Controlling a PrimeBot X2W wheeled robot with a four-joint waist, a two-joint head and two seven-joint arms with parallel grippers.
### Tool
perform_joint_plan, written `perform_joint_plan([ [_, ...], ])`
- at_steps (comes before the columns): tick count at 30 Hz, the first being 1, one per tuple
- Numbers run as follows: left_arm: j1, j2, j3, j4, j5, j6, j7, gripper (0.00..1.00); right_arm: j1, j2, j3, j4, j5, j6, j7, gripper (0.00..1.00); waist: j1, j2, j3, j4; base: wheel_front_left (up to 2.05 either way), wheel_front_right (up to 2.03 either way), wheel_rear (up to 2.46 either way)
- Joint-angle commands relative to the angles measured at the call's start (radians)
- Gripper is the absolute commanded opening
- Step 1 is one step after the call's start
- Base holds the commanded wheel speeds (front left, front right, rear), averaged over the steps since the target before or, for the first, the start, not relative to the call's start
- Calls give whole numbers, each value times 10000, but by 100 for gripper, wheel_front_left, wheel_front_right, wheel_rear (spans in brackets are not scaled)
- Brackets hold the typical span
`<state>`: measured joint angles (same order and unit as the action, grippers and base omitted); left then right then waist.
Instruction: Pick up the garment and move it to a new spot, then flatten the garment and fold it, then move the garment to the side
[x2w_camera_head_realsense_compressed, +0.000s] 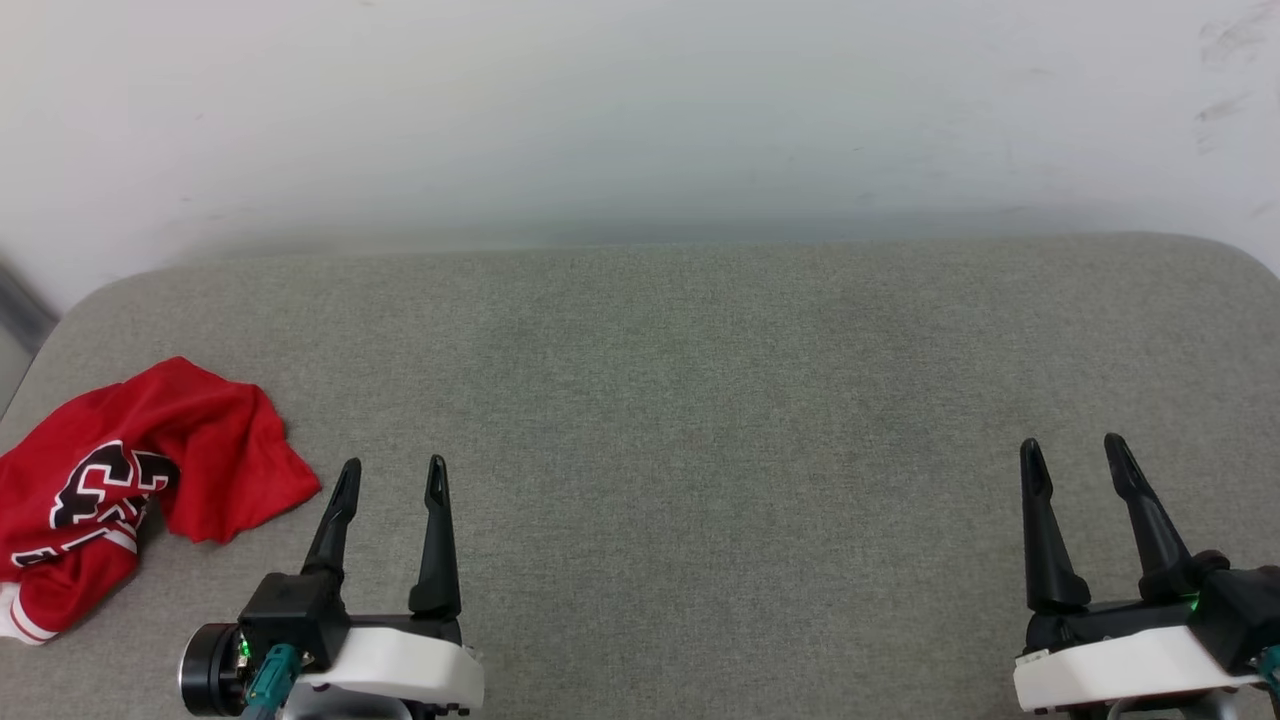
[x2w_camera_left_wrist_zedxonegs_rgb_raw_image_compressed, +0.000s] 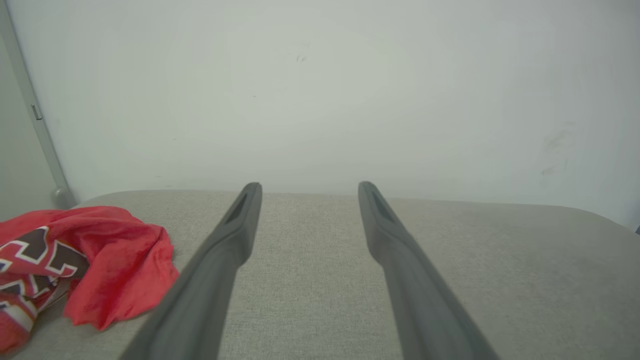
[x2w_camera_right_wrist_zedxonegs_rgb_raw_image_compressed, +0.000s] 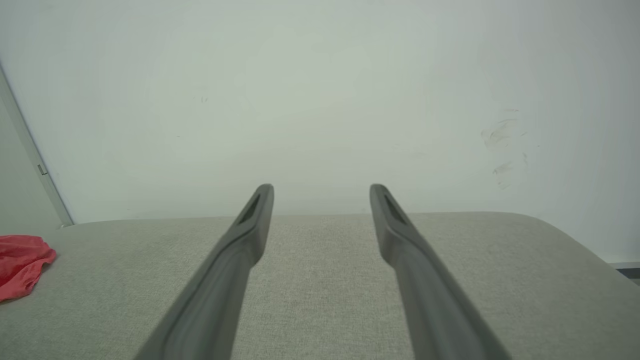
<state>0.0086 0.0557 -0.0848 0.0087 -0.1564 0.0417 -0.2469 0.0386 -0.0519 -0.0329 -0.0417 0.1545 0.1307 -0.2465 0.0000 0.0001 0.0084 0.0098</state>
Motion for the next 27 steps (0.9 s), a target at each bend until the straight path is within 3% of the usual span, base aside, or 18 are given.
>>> perform_joint_plan([
  [1,67,0,31,8,148,-66,-65,100,54,28,0,-98,-108,0,-72,100,0,-1,-3,-4,0,0,0],
  [9,89,-50,133,89,656,-135,-212,100,167,31,9,-190,-302,0,-210,100,0,-1,-24,5,0,0,0],
  [27,186,-56,87,285,224,-10,-202,100,220,31,7,128,184,0,-192,100,0,-1,-18,1,0,0,0],
])
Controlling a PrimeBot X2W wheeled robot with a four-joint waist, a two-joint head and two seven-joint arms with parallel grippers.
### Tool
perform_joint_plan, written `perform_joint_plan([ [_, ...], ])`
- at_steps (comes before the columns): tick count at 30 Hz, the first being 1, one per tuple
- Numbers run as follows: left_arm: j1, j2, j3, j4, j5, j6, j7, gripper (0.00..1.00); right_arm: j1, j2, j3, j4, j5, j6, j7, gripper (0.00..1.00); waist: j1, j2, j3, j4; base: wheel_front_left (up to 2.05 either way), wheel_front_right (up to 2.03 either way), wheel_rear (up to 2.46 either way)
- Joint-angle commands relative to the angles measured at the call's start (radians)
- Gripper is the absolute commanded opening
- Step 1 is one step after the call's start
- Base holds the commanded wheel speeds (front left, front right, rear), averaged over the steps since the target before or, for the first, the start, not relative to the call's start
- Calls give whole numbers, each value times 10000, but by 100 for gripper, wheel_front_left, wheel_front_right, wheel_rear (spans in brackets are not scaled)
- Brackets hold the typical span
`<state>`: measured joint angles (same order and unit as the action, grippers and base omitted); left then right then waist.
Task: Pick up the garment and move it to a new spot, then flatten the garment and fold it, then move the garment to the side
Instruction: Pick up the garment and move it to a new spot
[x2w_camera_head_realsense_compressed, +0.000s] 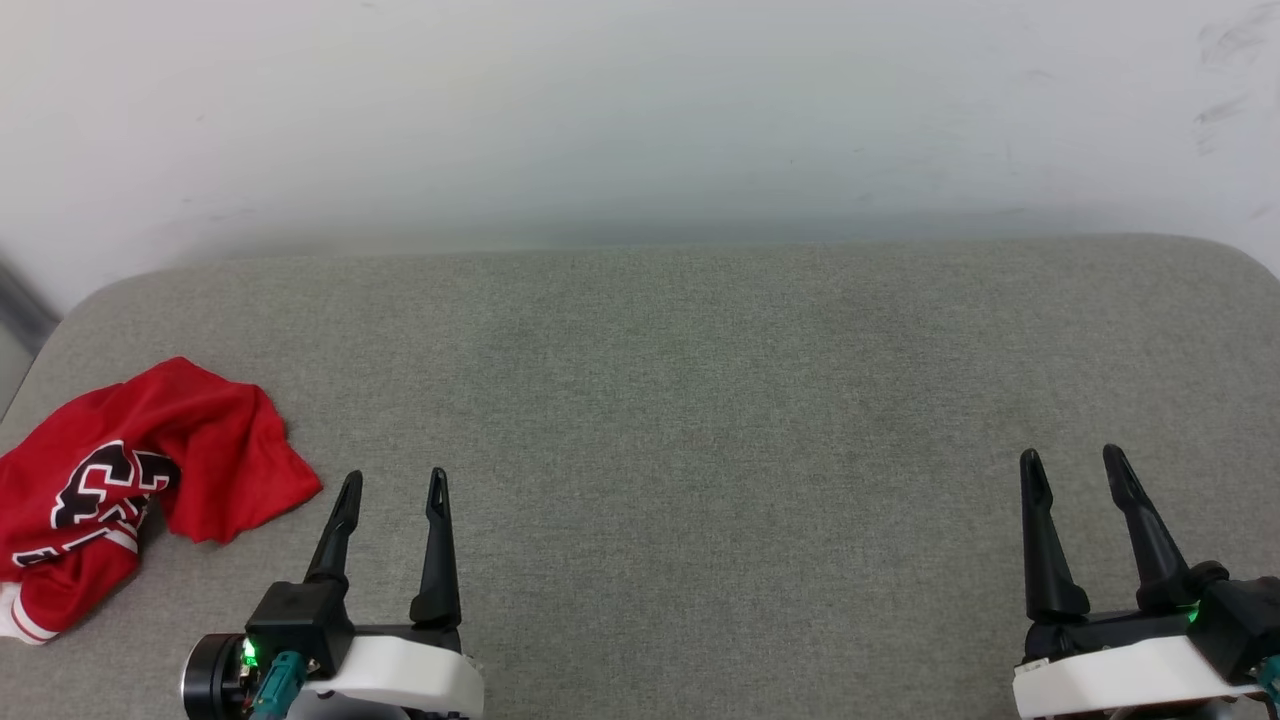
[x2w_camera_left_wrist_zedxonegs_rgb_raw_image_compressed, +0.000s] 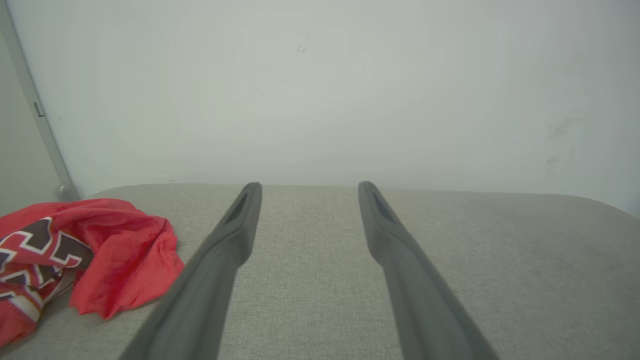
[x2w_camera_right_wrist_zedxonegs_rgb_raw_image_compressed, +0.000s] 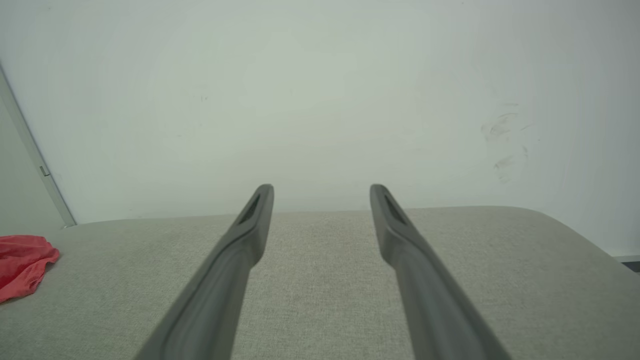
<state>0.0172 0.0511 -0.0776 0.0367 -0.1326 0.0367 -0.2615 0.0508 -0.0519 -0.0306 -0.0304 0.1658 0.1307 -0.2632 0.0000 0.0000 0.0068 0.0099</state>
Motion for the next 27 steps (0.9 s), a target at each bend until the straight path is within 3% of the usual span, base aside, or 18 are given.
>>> perform_joint_plan([
  [1,88,-11,32,18,-26,30,-56,100,99,31,-17,29,70,-1,-25,100,0,0,-3,3,0,0,0],
  [13,12,-10,103,7,-177,28,-54,100,147,32,19,80,192,-1,-25,100,0,0,17,240,0,0,0],
  [27,44,-9,357,-38,-271,102,-44,100,304,32,163,0,68,-1,-23,100,0,0,83,1678,0,0,0],
])
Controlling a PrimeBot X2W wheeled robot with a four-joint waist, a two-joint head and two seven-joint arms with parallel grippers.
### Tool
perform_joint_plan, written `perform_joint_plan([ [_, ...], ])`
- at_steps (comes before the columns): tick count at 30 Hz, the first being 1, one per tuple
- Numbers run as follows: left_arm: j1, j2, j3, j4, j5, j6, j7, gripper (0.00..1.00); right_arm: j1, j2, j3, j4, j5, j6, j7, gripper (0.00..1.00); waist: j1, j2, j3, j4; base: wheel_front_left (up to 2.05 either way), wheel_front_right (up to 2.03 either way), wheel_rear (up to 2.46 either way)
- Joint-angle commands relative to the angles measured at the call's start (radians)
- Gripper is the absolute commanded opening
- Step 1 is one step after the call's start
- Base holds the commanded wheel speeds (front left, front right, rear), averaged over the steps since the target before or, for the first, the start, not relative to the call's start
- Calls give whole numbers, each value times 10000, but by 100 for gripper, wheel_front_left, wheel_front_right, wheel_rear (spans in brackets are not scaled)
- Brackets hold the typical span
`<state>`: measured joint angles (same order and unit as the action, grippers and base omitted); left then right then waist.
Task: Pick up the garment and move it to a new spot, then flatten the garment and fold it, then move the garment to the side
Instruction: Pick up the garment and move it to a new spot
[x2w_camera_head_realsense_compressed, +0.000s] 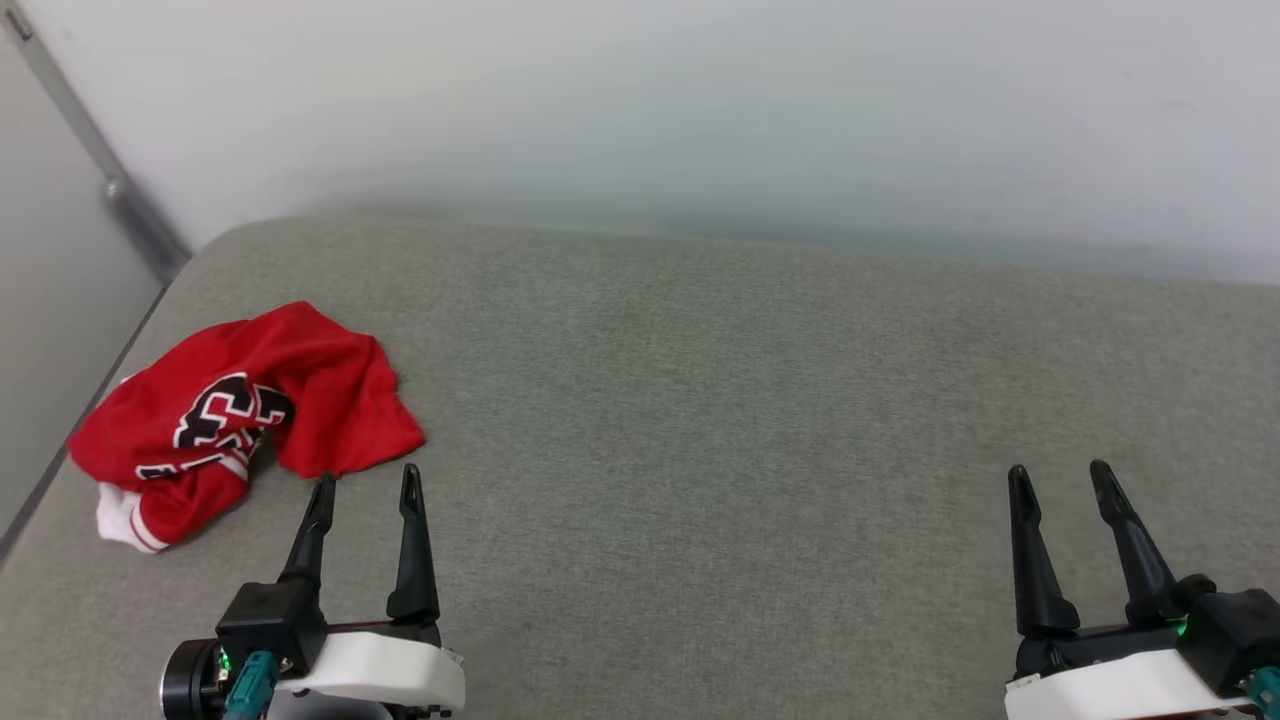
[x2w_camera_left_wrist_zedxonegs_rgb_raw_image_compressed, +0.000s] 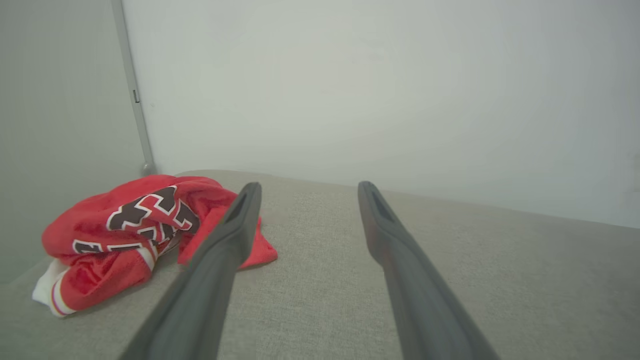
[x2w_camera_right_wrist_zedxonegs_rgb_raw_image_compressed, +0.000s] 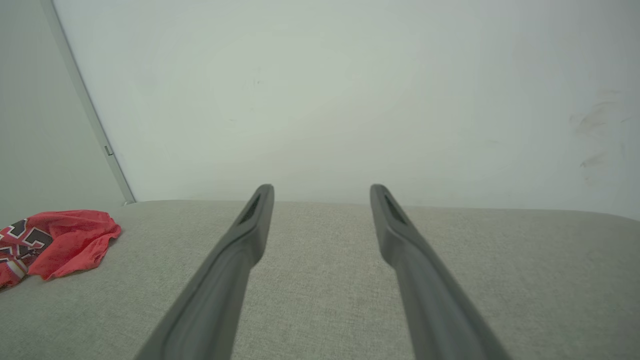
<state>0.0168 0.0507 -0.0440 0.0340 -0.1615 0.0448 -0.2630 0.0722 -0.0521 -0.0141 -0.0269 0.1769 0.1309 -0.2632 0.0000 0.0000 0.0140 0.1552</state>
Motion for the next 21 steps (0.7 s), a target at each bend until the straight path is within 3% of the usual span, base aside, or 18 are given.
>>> perform_joint_plan([
  [1,48,-5,35,-4,47,23,-28,100,99,34,13,-47,-49,-1,-23,100,0,0,13,359,0,0,0],
  [13,-60,-5,222,14,-22,175,-28,100,90,33,34,-150,-261,-3,-25,100,0,0,199,1902,0,0,0],
  [21,-14,-8,435,-104,-54,210,-28,100,-52,33,15,-176,-388,-3,-23,100,0,0,376,2459,0,0,0],
])
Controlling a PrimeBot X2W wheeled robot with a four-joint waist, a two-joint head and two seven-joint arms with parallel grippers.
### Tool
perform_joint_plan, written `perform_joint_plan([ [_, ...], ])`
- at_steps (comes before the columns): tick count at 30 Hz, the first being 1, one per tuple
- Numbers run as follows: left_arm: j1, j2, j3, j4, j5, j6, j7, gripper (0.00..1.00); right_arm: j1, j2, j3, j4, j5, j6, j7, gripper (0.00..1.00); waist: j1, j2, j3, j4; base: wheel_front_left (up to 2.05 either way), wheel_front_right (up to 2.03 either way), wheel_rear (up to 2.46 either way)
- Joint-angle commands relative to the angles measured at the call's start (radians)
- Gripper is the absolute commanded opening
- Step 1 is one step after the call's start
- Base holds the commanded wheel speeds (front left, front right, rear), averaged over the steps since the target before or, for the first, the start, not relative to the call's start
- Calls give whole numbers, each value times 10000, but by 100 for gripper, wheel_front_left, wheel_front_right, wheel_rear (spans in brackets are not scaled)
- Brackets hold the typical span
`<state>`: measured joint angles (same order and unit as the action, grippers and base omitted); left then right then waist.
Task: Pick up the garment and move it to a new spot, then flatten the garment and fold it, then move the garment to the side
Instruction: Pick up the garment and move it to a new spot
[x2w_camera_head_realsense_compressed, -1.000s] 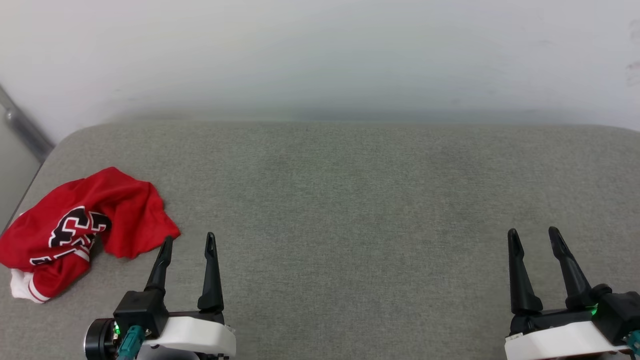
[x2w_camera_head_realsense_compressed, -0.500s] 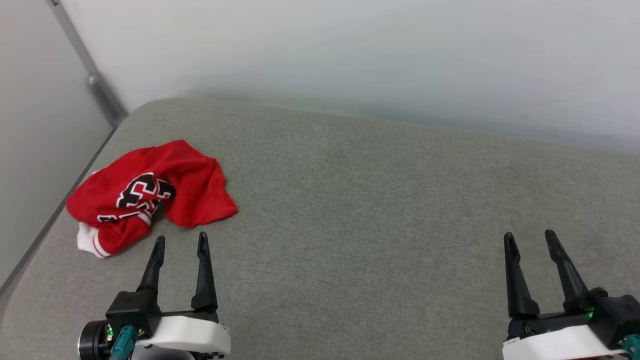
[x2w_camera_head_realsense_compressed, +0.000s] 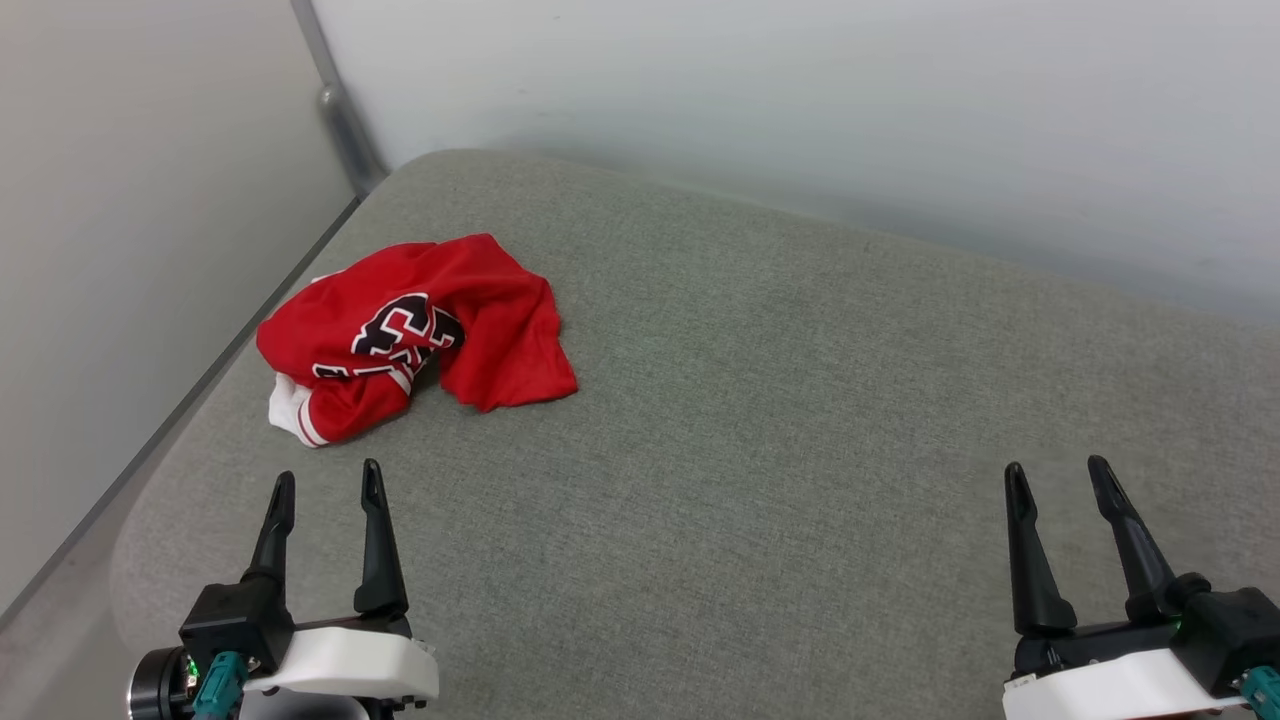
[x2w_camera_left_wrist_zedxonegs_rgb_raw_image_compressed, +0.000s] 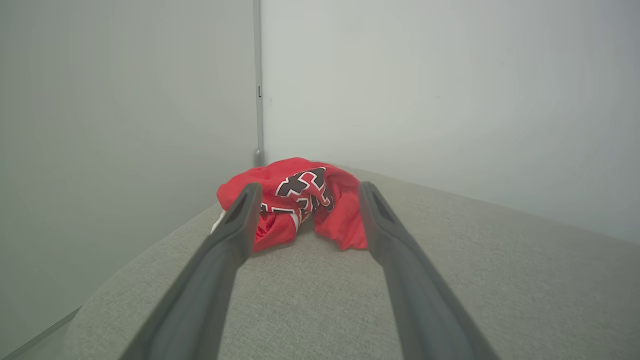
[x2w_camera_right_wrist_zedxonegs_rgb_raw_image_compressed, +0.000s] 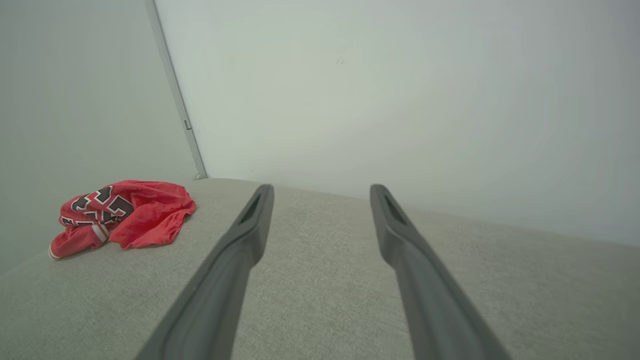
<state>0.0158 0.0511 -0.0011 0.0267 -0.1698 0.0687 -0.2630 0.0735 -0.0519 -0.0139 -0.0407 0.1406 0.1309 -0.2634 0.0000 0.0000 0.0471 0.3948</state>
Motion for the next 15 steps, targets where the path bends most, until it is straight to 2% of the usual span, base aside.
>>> perform_joint_plan([
  [1,-3,-11,28,-31,23,-48,-28,100,-45,31,15,-39,-42,-3,-21,100,0,0,67,105,0,0,0],
  [8,-373,-6,434,-12,-157,-189,-28,100,-204,31,97,-71,-157,-3,-21,100,0,0,324,75,0,0,0],
  [13,-1501,36,1339,53,-167,-959,-28,100,-452,31,40,-171,-419,-3,-21,100,0,0,795,-159,0,0,0],
  [14,-1501,36,1339,53,-167,-959,-28,100,-452,31,40,-171,-419,-3,-21,100,0,0,795,-159,0,0,0],
  [15,-2169,192,1664,133,-77,-1231,-27,100,-608,29,-56,-249,-538,-3,-21,100,0,0,1084,-266,0,0,0],
])
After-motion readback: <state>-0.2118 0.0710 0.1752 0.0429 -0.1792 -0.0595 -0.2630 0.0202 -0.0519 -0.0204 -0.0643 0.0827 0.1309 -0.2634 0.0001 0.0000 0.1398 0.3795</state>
